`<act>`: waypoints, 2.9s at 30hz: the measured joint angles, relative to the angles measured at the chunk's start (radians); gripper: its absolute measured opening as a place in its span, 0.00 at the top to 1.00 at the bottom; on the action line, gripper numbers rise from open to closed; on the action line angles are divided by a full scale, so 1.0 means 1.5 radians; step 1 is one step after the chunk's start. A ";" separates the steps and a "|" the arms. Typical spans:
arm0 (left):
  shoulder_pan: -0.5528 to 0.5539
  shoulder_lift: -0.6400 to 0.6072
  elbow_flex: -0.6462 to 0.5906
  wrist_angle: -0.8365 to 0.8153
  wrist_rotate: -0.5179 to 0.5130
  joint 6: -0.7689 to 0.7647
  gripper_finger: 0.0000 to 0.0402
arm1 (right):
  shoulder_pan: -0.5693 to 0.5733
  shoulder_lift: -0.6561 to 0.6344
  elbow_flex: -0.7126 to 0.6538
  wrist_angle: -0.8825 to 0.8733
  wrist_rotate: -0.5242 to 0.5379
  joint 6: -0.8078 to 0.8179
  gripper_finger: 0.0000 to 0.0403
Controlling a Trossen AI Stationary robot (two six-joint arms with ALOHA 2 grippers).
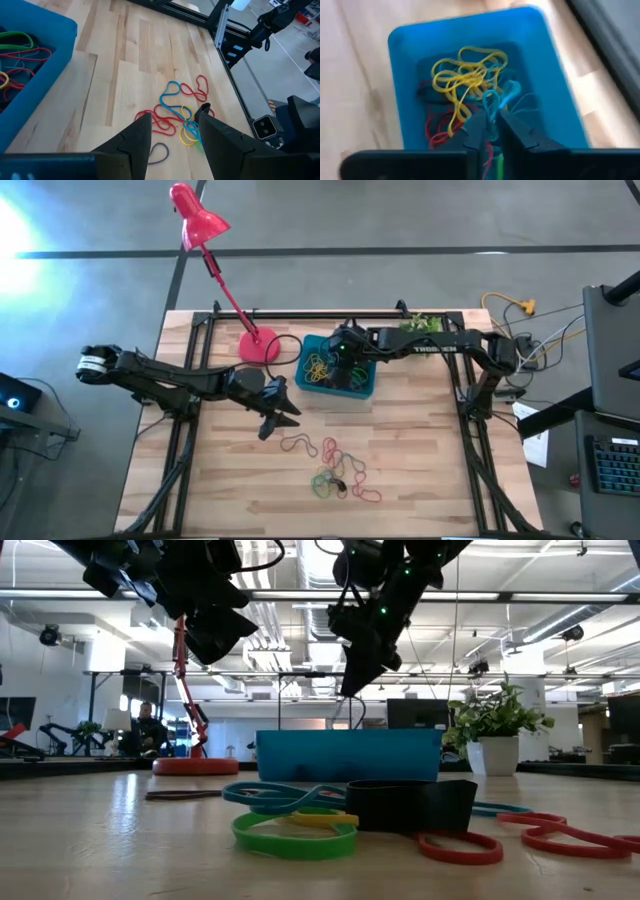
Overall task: Pick and place rubber bands into bin
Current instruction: Put the blue rubber band into the blue bin, then put the purple rubber band into the blue bin
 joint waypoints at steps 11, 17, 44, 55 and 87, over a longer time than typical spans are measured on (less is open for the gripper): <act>0.001 0.036 -0.002 -0.001 0.000 -0.001 0.63 | 0.001 0.004 -0.010 0.000 -0.011 0.020 0.57; -0.004 0.075 -0.009 -0.008 0.009 0.019 0.63 | 0.036 0.003 -0.010 -0.032 -0.059 0.007 0.51; -0.108 0.238 0.042 -0.121 -0.183 0.131 0.63 | 0.383 -0.110 -0.206 -0.039 0.070 0.271 0.64; -0.110 0.238 0.069 -0.146 -0.197 0.147 0.63 | 0.497 -0.221 -0.322 -0.003 0.200 0.508 0.67; -0.117 0.370 0.156 -0.179 -0.241 0.128 0.63 | 0.532 -0.258 -0.355 0.035 0.264 0.597 0.69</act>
